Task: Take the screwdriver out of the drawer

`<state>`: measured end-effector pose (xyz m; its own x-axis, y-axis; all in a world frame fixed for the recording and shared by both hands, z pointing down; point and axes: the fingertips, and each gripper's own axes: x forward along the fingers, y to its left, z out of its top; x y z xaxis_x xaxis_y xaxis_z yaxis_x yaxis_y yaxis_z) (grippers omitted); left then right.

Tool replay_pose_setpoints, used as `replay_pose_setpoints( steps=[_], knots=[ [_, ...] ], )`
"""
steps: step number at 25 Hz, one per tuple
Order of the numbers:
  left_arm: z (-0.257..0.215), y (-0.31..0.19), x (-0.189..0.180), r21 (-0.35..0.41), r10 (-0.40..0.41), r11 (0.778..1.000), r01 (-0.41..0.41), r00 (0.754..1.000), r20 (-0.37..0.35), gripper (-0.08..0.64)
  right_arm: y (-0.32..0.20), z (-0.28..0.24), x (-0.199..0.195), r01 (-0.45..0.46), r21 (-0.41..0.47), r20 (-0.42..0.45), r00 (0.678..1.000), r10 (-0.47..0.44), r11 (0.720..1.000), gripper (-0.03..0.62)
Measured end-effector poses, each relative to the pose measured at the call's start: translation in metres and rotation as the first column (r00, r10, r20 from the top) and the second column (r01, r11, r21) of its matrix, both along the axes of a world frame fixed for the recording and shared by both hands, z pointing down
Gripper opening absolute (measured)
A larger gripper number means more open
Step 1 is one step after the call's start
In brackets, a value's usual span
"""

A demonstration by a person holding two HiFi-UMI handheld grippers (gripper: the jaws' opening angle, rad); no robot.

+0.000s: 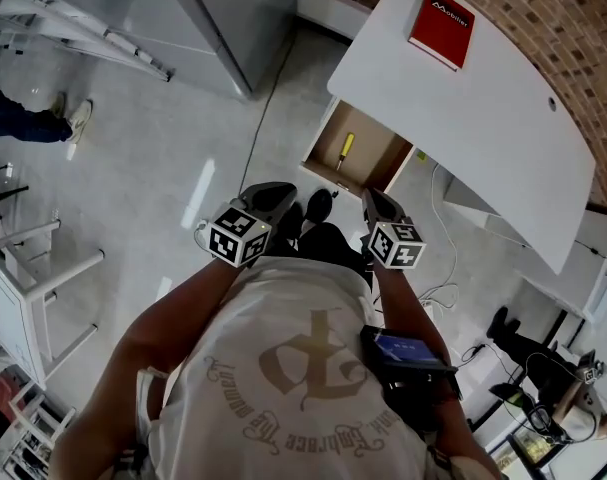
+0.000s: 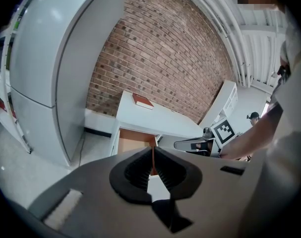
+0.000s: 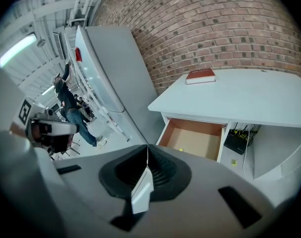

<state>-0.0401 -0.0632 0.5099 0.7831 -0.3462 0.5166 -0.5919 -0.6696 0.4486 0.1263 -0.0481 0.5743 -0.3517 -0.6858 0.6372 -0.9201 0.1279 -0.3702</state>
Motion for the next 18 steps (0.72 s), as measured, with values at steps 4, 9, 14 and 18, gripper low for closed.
replay_pose_setpoints(
  steps=[4, 9, 14, 18],
  knots=[
    [0.005, 0.001, 0.003, -0.018, -0.011, 1.0, 0.011, 1.0, 0.0, 0.015, -0.005, 0.016, -0.001, 0.024, -0.043, -0.002, 1.0, -0.024, 0.999, 0.006],
    [0.017, 0.01, 0.004, -0.037, -0.004, 0.999, 0.004, 1.0, 0.011, 0.015, -0.015, 0.039, -0.008, 0.06, -0.07, -0.006, 0.998, -0.061, 0.996, 0.006],
    [0.027, 0.009, 0.001, -0.057, -0.028, 0.998, 0.029, 1.0, 0.015, 0.015, -0.029, 0.056, -0.008, 0.072, -0.095, -0.007, 0.997, -0.073, 0.993, 0.006],
    [0.034, 0.005, -0.003, -0.063, -0.047, 0.997, 0.048, 0.999, 0.022, 0.015, -0.039, 0.068, -0.011, 0.068, -0.111, 0.005, 0.998, -0.068, 0.992, 0.006]
  ],
)
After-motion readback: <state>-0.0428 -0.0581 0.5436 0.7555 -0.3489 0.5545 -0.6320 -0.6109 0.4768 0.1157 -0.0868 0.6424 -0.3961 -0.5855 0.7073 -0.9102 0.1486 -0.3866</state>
